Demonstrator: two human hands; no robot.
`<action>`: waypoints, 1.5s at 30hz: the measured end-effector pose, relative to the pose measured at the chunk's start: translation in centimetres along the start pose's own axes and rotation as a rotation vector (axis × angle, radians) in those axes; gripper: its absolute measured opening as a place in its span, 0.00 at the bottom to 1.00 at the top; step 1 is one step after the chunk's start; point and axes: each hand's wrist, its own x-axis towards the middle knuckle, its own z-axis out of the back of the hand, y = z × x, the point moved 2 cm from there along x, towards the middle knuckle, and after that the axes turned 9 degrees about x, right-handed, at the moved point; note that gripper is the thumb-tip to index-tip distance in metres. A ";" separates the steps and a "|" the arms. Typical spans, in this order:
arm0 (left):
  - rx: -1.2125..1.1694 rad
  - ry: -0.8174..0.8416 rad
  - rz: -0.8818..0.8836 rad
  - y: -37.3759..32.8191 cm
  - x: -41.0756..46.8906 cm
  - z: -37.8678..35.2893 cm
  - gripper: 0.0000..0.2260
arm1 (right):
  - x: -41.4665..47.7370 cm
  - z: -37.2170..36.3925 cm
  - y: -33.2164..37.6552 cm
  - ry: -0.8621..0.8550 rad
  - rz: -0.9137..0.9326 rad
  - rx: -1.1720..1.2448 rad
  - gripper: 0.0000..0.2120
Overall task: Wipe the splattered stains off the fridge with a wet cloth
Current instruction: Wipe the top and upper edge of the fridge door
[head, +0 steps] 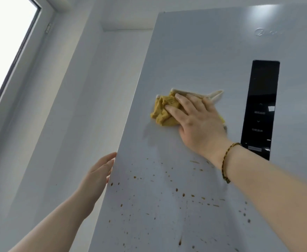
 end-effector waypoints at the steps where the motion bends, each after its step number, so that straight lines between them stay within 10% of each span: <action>1: -0.017 -0.016 0.000 0.0 -0.1 -0.2 0.12 | -0.8 -0.4 0.3 0.024 -0.012 -0.012 0.24; 8: -0.043 -0.205 0.002 0.4 0.0 -1.7 0.12 | -5.4 -0.2 0.8 -0.013 0.456 0.104 0.16; 15: 0.069 -0.339 -0.367 -4.3 -2.1 -6.2 0.19 | -7.6 7.8 -7.0 -0.543 0.094 0.264 0.23; 25: 0.048 -0.155 -0.650 -13.0 -9.9 -22.8 0.20 | -16.3 18.7 -23.9 -0.767 -0.036 0.327 0.22; 38: 0.599 -0.103 -0.734 -18.4 -12.7 -41.8 0.19 | -27.1 9.7 -36.7 -0.656 -0.587 1.249 0.19; 45: 0.791 -0.254 -0.655 -18.2 -12.0 -43.3 0.25 | -26.5 6.7 -32.7 -0.579 -0.351 1.480 0.22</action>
